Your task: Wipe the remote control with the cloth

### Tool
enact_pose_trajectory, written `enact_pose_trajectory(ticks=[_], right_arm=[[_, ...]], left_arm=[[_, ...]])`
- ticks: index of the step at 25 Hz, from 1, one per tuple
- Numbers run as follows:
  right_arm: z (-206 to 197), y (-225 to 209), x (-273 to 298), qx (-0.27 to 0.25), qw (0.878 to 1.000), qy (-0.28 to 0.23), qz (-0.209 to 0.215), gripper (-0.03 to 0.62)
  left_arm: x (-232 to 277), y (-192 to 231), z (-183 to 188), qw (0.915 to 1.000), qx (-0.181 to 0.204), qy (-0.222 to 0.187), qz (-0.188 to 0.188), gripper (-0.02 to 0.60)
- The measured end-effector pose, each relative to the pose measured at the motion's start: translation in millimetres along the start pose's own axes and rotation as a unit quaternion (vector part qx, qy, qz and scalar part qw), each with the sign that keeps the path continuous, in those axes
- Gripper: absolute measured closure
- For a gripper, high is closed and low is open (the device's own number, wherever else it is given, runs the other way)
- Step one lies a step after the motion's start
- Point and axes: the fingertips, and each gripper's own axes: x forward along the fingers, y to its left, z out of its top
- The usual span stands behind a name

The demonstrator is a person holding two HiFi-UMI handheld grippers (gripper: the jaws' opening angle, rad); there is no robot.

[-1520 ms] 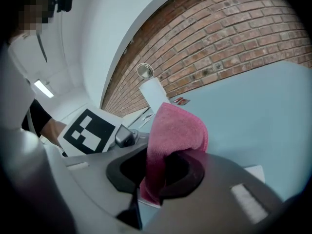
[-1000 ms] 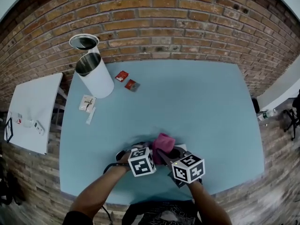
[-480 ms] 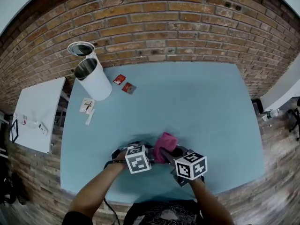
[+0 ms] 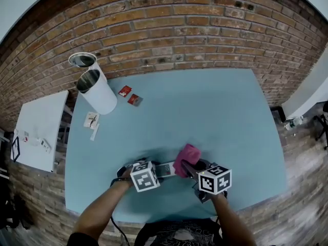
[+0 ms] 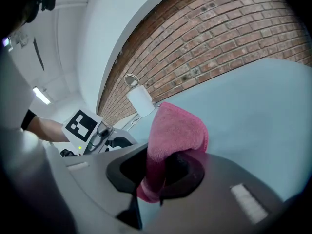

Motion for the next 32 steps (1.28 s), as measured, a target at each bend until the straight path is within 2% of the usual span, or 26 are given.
enact_pose_trajectory(ticks=[11,21,26,32], right_arm=[[2,-30,-23,0.018,0.999,-0.016,-0.027,0.528],[10,-67,-43,0.031,0.996,-0.036,-0.071,0.528],[26,-78,-36,0.04,0.994,-0.065,-0.083,0.528],[28,-72,-12,0.021,0.995,-0.058,-0.077,0.528]], left_arm=[[1,0,-1,0.9998,-0.014,0.016,0.002,0.301],[1,0,-2,0.9993,-0.016,0.034,0.001,0.301],[3,1,-1,0.999,-0.016,0.041,-0.001,0.298],[3,1,-2,0.9988,-0.018,0.046,-0.001,0.296]])
